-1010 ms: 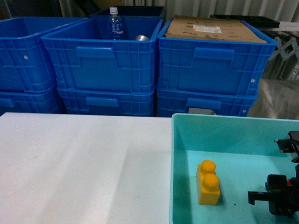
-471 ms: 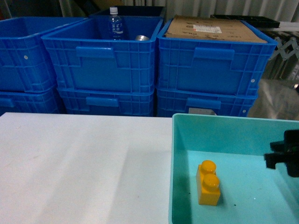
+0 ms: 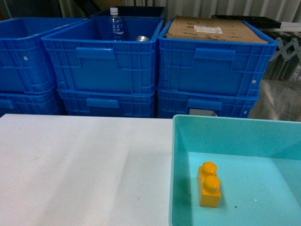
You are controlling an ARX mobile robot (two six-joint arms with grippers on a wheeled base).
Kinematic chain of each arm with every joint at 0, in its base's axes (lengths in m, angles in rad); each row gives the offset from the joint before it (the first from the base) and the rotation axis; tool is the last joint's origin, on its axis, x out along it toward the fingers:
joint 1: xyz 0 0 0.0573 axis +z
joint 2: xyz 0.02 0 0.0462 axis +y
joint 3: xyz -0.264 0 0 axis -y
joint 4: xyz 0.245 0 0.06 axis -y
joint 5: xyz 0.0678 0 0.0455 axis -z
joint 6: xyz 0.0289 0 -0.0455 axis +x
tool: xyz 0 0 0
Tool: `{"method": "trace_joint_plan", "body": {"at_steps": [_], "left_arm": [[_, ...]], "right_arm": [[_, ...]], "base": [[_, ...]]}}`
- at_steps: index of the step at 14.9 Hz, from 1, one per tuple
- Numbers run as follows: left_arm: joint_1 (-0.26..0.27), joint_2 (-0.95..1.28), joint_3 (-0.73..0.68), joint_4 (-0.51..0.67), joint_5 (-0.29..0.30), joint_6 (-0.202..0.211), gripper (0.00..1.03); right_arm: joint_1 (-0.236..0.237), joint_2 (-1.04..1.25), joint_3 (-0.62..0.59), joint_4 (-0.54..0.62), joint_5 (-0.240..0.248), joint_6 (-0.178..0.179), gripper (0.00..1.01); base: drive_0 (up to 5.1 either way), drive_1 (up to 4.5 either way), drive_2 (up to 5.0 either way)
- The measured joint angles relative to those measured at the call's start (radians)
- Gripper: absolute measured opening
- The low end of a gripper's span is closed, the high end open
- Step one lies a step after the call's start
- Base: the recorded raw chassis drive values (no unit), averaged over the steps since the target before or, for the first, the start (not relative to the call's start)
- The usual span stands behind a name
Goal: Pick red block from blue box to shelf
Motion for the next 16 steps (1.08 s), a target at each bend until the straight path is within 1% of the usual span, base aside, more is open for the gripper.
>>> {"method": "trace_joint_plan", "body": {"at_steps": [1,2,3,5,7,8,9,10,11,12,13,14,15,16], "left_arm": [[0.000,0.000,0.000,0.000,0.000,0.000,0.98],[0.000,0.000,0.000,0.000,0.000,0.000,0.98],[0.000,0.000,0.000,0.000,0.000,0.000,0.98],[0.000,0.000,0.000,0.000,0.000,0.000,0.98],[0.000,0.000,0.000,0.000,0.000,0.000,0.98],[0.000,0.000,0.000,0.000,0.000,0.000,0.98],[0.000,0.000,0.000,0.000,0.000,0.000,0.98],[0.000,0.000,0.000,0.000,0.000,0.000,0.98],[0.000,0.000,0.000,0.000,0.000,0.000,0.98],[0.000,0.000,0.000,0.000,0.000,0.000,0.98],[0.000,0.000,0.000,0.000,0.000,0.000,0.98],[0.000,0.000,0.000,0.000,0.000,0.000,0.98],[0.000,0.000,0.000,0.000,0.000,0.000,0.98],[0.000,0.000,0.000,0.000,0.000,0.000,0.98]], "right_arm": [[-0.013,-0.046,-0.031,0.056,0.009,-0.003,0.29],[-0.018,-0.089,-0.063,0.071,0.011,0.000,0.29],[-0.021,-0.121,-0.103,0.115,0.019,-0.002,0.29],[-0.015,-0.196,-0.171,0.137,0.035,-0.003,0.29],[0.004,-0.302,-0.244,0.157,0.048,-0.003,0.29],[0.041,-0.369,-0.290,0.199,0.069,-0.011,0.29],[0.065,-0.406,-0.302,0.197,0.082,-0.021,0.29],[0.055,-0.402,-0.283,0.078,0.046,-0.002,0.29],[0.035,-0.373,-0.265,0.004,0.020,0.020,0.29],[-0.003,-0.313,-0.237,-0.110,-0.042,0.060,0.29],[-0.029,-0.263,-0.227,-0.186,-0.085,0.086,0.29],[-0.057,-0.225,-0.229,-0.264,-0.139,0.125,0.29],[-0.063,-0.236,-0.233,-0.225,-0.134,0.127,0.29],[-0.068,-0.265,-0.230,-0.219,-0.133,0.129,0.29]], "base": [[0.0,0.00,0.0],[0.0,0.00,0.0],[0.0,0.00,0.0],[0.0,0.00,0.0],[0.0,0.00,0.0],[0.0,0.00,0.0],[0.0,0.00,0.0],[0.0,0.00,0.0],[0.0,0.00,0.0],[0.0,0.00,0.0],[0.0,0.00,0.0],[0.0,0.00,0.0],[0.0,0.00,0.0],[0.0,0.00,0.0]]}}
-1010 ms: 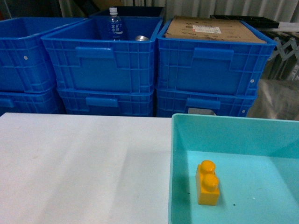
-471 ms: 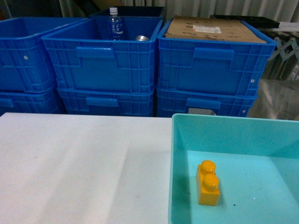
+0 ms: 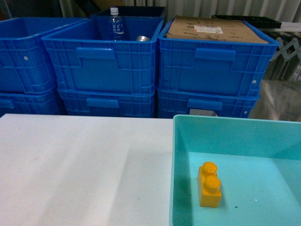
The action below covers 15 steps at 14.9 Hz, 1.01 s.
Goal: Pick red block from blue box to shelf
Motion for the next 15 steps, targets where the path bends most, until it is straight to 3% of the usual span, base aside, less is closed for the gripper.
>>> {"method": "trace_joint_plan", "body": {"at_steps": [10,13,15], "left_arm": [[0.000,0.000,0.000,0.000,0.000,0.000,0.98],[0.000,0.000,0.000,0.000,0.000,0.000,0.98],[0.000,0.000,0.000,0.000,0.000,0.000,0.98]], "right_arm": [[0.043,-0.093,-0.037,-0.049,0.041,0.029,0.29],[0.054,-0.119,-0.049,-0.048,0.048,0.030,0.29],[0.061,-0.127,-0.053,0.010,0.054,0.014,0.29]], "base": [[0.0,0.00,0.0],[0.0,0.00,0.0],[0.0,0.00,0.0]]}}
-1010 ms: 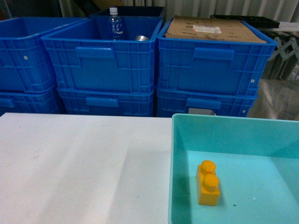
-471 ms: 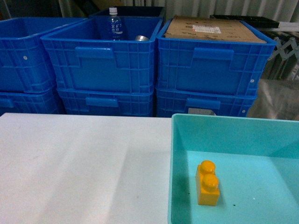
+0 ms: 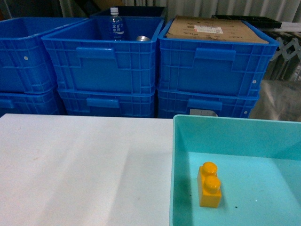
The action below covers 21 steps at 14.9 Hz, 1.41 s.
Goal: Pick red block from blue box to shelf
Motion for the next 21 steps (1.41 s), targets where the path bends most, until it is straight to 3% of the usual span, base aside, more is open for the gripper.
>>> {"method": "trace_joint_plan", "body": {"at_steps": [9,21], "left_arm": [[0.000,0.000,0.000,0.000,0.000,0.000,0.98],[0.001,0.000,0.000,0.000,0.000,0.000,0.98]], "right_arm": [[0.000,-0.011,0.000,0.006,0.004,-0.014,0.29],[-0.001,-0.011,0.000,0.007,0.005,-0.014,0.28]], "base": [[-0.1,-0.08,-0.1],[-1.7,-1.66,-1.7]]}}
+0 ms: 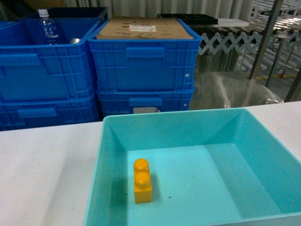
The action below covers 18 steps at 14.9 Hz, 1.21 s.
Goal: Pick red block from blue box to shelf
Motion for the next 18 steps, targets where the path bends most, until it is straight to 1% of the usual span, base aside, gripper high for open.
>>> {"method": "trace_joint_plan", "body": {"at_steps": [18], "left_arm": [[0.000,0.000,0.000,0.000,0.000,0.000,0.98]], "right_arm": [[0.000,0.000,0.000,0.000,0.000,0.000,0.28]], "base": [[-1.6,-1.64,-1.6]]}}
